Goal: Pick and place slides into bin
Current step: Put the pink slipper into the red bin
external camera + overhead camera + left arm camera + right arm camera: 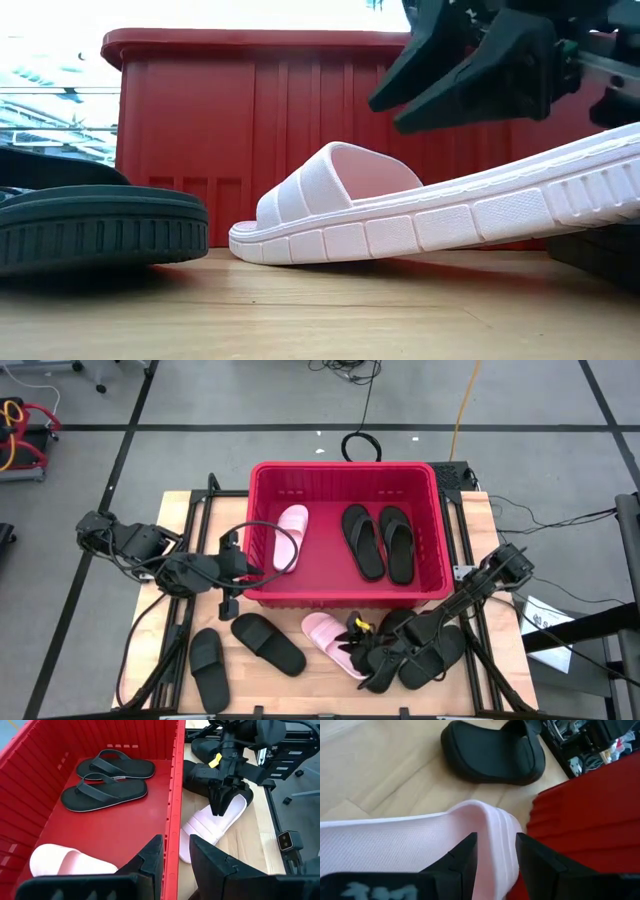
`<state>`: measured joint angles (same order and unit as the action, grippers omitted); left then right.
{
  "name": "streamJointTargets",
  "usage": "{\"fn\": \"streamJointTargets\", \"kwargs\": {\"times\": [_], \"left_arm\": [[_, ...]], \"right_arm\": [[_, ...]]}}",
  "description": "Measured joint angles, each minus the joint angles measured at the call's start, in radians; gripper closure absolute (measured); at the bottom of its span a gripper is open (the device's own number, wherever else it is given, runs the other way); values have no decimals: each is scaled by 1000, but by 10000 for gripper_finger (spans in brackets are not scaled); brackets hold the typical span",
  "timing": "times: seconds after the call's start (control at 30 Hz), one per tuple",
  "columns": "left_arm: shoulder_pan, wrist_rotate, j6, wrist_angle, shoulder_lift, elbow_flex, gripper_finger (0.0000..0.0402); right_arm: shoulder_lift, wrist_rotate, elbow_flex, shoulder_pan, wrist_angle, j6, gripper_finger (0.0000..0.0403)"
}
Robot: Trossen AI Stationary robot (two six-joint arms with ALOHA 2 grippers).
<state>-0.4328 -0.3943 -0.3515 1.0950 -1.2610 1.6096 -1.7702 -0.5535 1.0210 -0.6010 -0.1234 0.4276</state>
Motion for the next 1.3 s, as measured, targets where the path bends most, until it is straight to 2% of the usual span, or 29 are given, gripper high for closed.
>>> {"fn": "streamJointTargets", "kwargs": {"times": [0.7,0.87,1.0,1.3], "left_arm": [[0,0,2,0,0,0,309],[0,0,2,0,0,0,309],[0,1,3,0,0,0,309],[0,10,3,0,0,0,309]], "right_arm": [[-1,60,0,54,30,-42,277],[-44,62,0,64,21,-38,277],[-53,57,1,67,7,4,277],[-57,-5,0,86,30,-28,281]]}}
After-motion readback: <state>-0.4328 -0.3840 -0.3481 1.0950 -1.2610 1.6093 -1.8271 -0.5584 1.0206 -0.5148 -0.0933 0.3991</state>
